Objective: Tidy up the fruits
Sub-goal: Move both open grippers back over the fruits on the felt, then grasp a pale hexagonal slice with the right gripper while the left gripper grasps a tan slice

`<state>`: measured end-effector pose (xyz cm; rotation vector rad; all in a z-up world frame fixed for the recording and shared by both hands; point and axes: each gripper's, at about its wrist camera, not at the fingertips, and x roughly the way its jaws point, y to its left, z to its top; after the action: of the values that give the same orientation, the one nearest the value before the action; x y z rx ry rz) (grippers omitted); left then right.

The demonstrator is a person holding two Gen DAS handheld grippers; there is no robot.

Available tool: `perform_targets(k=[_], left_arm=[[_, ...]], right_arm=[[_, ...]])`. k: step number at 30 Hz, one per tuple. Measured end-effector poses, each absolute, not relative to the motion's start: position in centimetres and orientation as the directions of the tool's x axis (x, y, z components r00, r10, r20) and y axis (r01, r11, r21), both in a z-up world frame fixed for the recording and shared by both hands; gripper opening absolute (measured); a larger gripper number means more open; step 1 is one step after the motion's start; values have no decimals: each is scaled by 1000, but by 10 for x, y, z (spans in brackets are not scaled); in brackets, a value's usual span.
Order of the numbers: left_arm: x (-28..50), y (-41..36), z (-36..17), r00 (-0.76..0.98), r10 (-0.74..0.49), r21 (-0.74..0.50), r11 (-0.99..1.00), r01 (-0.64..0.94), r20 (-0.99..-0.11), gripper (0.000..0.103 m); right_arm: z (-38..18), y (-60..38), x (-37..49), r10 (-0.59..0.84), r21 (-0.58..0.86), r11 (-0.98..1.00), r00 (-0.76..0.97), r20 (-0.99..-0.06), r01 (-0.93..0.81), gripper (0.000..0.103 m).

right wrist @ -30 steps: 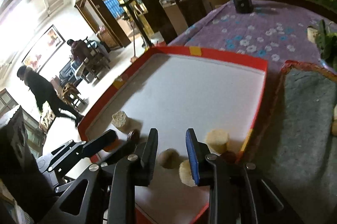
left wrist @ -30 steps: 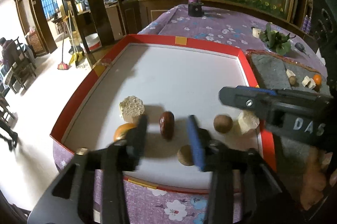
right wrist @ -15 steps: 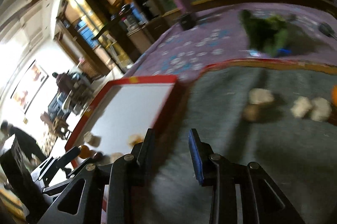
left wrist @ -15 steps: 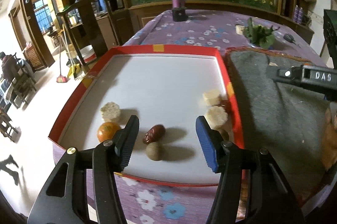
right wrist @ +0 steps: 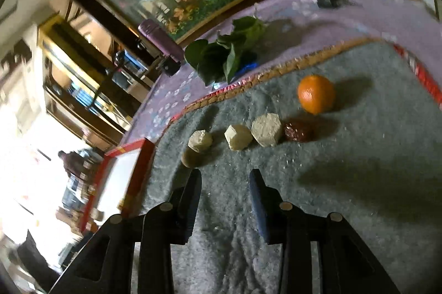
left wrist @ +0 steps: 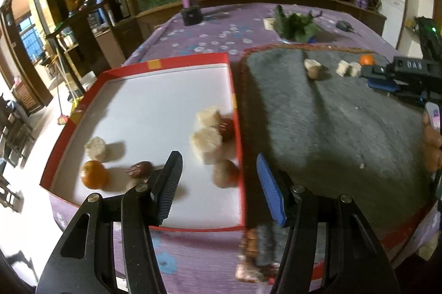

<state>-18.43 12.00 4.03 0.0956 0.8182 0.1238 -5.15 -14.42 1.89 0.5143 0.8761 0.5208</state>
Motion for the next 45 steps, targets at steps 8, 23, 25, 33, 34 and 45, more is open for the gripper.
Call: perform_targets(k=[8, 23, 25, 33, 34, 45], left_arm=[[-181, 96, 28, 652, 107, 135, 991, -6, -751, 56], [-179, 96, 26, 641, 95, 128, 992, 4, -761, 56], [-179, 96, 28, 642, 90, 124, 992, 8, -762, 56], [-166, 87, 48, 655, 60, 105, 994, 31, -753, 56], [-163, 84, 51, 657, 56, 103, 994, 34, -752, 56], [-81, 21, 70, 673, -51, 64, 988, 144, -738, 56]], right_arm=[[15, -139, -52, 615, 615, 762, 521, -592, -202, 35], [13, -137, -25, 527, 529, 834, 517, -675, -160, 35], [16, -137, -17, 472, 466, 871, 528, -706, -156, 35], [20, -124, 7, 354, 269, 935, 552, -755, -231, 34], [19, -122, 4, 347, 248, 937, 562, -751, -248, 31], [28, -204, 9, 665, 699, 682, 581, -470, -215, 28]])
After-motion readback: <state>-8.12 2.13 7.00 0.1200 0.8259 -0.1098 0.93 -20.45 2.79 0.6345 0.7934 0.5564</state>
